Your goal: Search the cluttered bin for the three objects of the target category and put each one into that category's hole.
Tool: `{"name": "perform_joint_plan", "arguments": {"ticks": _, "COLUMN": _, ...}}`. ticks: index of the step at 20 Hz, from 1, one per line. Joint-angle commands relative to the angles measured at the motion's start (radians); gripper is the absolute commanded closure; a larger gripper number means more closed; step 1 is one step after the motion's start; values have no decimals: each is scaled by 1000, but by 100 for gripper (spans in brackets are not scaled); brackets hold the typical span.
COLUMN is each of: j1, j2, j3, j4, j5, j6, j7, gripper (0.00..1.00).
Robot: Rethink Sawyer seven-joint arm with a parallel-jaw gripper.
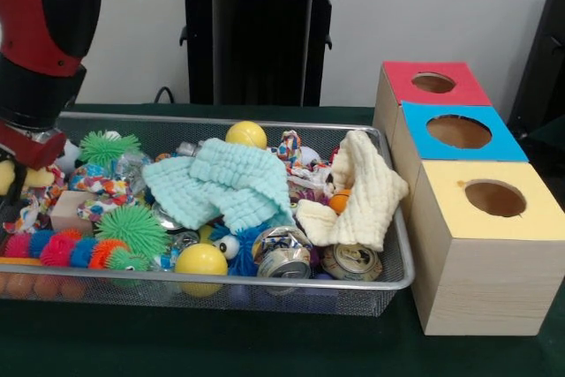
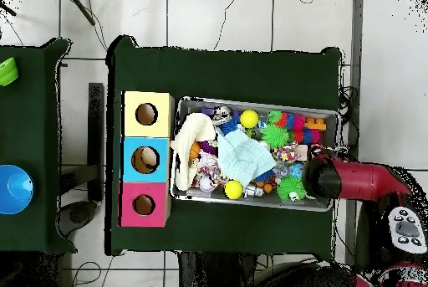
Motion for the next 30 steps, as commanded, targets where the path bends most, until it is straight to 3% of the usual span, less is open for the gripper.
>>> {"name": "perform_joint_plan", "arguments": {"ticks": 1, "j1": -10, "j2": -44, "j3": 86, "j4": 52, "j5": 37, "j6": 98, "j7": -50, "gripper": 100}}
{"name": "perform_joint_plan", "arguments": {"ticks": 8, "j1": 6, "j2": -60, "j3": 79, "j4": 53, "j5": 41, "j6": 121, "j7": -30, "gripper": 100}}
{"name": "perform_joint_plan", "arguments": {"ticks": 12, "j1": 64, "j2": -50, "j3": 22, "j4": 49, "j5": 67, "j6": 71, "j7": 109, "gripper": 100}}
{"name": "perform_joint_plan", "arguments": {"ticks": 18, "j1": 172, "j2": -48, "j3": -50, "j4": 50, "j5": 149, "j6": 133, "j7": 212, "gripper": 100}}
{"name": "perform_joint_plan", "arguments": {"ticks": 25, "j1": 243, "j2": -68, "j3": -102, "j4": 74, "j5": 269, "j6": 187, "j7": 225, "gripper": 100}}
{"name": "perform_joint_plan", "arguments": {"ticks": 30, "j1": 211, "j2": -103, "j3": -62, "j4": 146, "j5": 351, "j6": 180, "j7": 171, "gripper": 100}}
